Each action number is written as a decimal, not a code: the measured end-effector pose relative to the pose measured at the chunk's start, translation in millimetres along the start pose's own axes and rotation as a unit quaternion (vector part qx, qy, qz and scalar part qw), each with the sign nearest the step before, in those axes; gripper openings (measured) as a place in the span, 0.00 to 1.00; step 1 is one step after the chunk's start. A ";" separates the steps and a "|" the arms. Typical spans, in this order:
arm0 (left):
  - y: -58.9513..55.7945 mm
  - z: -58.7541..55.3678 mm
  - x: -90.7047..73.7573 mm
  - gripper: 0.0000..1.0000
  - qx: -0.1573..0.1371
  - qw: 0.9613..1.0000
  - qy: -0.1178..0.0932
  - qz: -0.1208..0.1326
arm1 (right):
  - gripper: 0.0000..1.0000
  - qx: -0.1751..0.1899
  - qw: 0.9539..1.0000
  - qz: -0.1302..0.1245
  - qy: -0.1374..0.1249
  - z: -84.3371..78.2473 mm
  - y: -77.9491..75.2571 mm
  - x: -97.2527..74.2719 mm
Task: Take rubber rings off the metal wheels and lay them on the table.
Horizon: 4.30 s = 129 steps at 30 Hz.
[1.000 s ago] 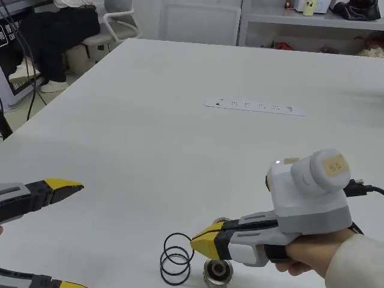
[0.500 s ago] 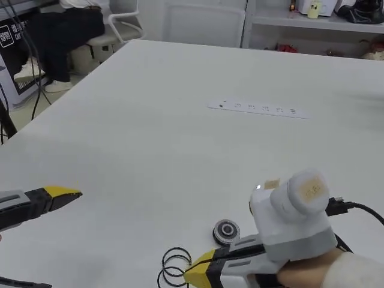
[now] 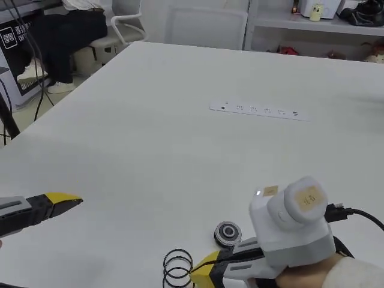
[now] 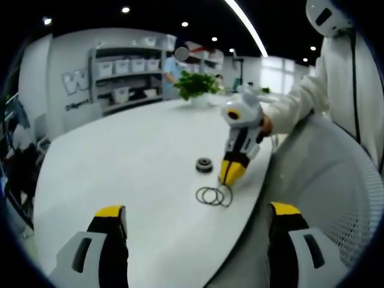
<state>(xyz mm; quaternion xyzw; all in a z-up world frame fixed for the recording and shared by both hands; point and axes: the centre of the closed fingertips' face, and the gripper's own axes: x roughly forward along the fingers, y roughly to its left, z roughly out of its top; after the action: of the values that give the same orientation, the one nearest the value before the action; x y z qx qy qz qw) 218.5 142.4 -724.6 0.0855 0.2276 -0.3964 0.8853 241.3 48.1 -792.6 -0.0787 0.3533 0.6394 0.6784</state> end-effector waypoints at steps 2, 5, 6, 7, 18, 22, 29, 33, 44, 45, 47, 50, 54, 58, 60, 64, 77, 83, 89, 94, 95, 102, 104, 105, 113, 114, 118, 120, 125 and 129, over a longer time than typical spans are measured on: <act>-0.5 0.5 0.2 1.00 0.001 1.000 0.000 0.000 | 0.00 -0.003 1.000 -0.006 -0.003 1.3 -2.3 -0.3; -0.8 0.4 0.1 1.00 0.000 1.000 0.000 0.001 | 0.03 -0.006 1.000 -0.013 -0.003 1.2 -4.7 -0.2; -0.9 0.3 0.1 1.00 0.001 1.000 0.001 0.001 | 0.04 -0.007 1.000 -0.014 -0.003 1.2 -5.3 -0.1; -1.0 0.3 0.0 0.99 0.001 1.000 0.001 0.001 | 0.04 -0.008 1.000 -0.015 -0.004 1.2 -5.7 -0.1; -1.5 1.6 -0.2 0.99 0.001 1.000 0.002 0.001 | 0.06 -0.001 1.000 -0.023 -0.017 6.8 -13.2 -6.1; -0.4 2.5 -0.6 0.99 0.002 1.000 0.002 0.001 | 0.07 -0.001 0.999 -0.029 -0.025 10.6 -16.5 -9.8; 1.4 4.9 -0.7 0.99 0.007 1.000 0.005 -0.001 | 0.08 0.010 0.998 -0.047 -0.049 19.6 -29.0 -21.4; 2.7 9.1 0.7 0.99 0.011 1.000 0.005 -0.003 | 0.09 0.017 0.996 -0.062 -0.065 24.6 -40.0 -30.8; 9.0 36.8 13.9 0.98 0.042 0.999 -0.003 -0.018 | 0.09 0.044 0.988 -0.101 -0.105 30.5 -67.4 -58.6; 9.6 39.6 15.8 0.98 0.048 0.999 -0.002 -0.021 | 0.09 0.048 0.987 -0.106 -0.109 30.1 -70.8 -61.6; 10.3 43.4 18.4 0.98 0.055 0.998 -0.001 -0.026 | 0.10 0.052 0.986 -0.112 -0.114 29.3 -74.9 -65.5; 12.0 52.4 24.2 0.97 0.067 0.997 -0.003 -0.033 | 0.10 0.061 0.983 -0.123 -0.119 25.4 -84.2 -72.0; 12.6 61.5 32.5 0.97 0.083 0.996 -0.004 -0.045 | 0.11 0.070 0.982 -0.131 -0.120 19.5 -90.6 -76.4; 14.3 70.9 42.3 0.95 0.095 0.994 -0.008 -0.054 | 0.13 0.074 0.981 -0.136 -0.115 10.7 -95.1 -77.7; 14.5 77.0 48.2 0.94 0.101 0.993 -0.011 -0.061 | 0.13 0.074 0.982 -0.135 -0.111 6.2 -95.9 -77.3; 12.7 89.9 60.8 0.92 0.109 0.991 -0.023 -0.076 | 0.15 0.068 0.984 -0.131 -0.098 -1.9 -95.1 -74.4; 5.6 104.9 106.3 0.78 0.125 0.985 -0.039 -0.113 | 0.20 0.036 0.990 -0.114 -0.071 -12.1 -87.2 -60.4; -4.5 100.3 128.7 0.71 0.133 0.981 -0.035 -0.135 | 0.22 0.016 0.992 -0.113 -0.062 -14.7 -85.7 -56.1; -8.4 92.0 148.1 0.63 0.125 0.981 -0.036 -0.141 | 0.22 0.000 0.991 -0.116 -0.060 -13.7 -86.4 -53.4; -9.6 80.8 162.5 0.57 0.109 0.983 -0.031 -0.141 | 0.22 -0.008 0.991 -0.117 -0.056 -14.9 -86.9 -51.3; -10.9 78.2 165.6 0.56 0.111 0.983 -0.027 -0.143 | 0.21 -0.009 0.991 -0.118 -0.056 -14.9 -87.3 -51.0; -16.1 67.7 177.8 0.41 0.111 0.982 -0.018 -0.153 | 0.20 -0.018 0.991 -0.118 -0.053 -15.6 -87.8 -48.6; -17.5 63.0 181.1 0.40 0.109 0.982 -0.013 -0.156 | 0.19 -0.018 0.991 -0.118 -0.053 -15.6 -87.5 -48.3; -18.6 59.2 182.7 0.39 0.109 0.981 -0.007 -0.158 | 0.19 -0.019 0.991 -0.118 -0.053 -15.6 -87.5 -48.1; -21.5 42.1 191.9 0.30 0.116 0.980 0.014 -0.161 | 0.18 -0.019 0.991 -0.118 -0.056 -14.4 -88.2 -47.9; -21.4 41.2 192.2 0.29 0.116 0.980 0.016 -0.161 | 0.18 -0.019 0.991 -0.118 -0.056 -14.3 -88.3 -48.0; -21.6 33.9 194.3 0.25 0.113 0.980 0.025 -0.162 | 0.18 -0.019 0.991 -0.117 -0.057 -14.1 -88.5 -47.9; -21.1 32.5 195.2 0.24 0.113 0.980 0.027 -0.161 | 0.17 -0.020 0.991 -0.116 -0.056 -14.6 -89.0 -47.7; -21.3 31.0 196.4 0.18 0.107 0.981 0.029 -0.162 | 0.16 -0.021 0.992 -0.115 -0.056 -14.9 -88.8 -47.4; -21.2 30.3 195.3 0.17 0.107 0.981 0.032 -0.160 | 0.16 -0.021 0.992 -0.114 -0.056 -15.4 -88.9 -47.0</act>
<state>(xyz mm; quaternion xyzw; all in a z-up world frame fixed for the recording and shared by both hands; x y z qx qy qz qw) 326.7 -11.3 -789.2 0.1543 0.2226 -0.5522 0.7885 320.7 -13.8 -807.4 -0.0970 0.2902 0.5685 0.7637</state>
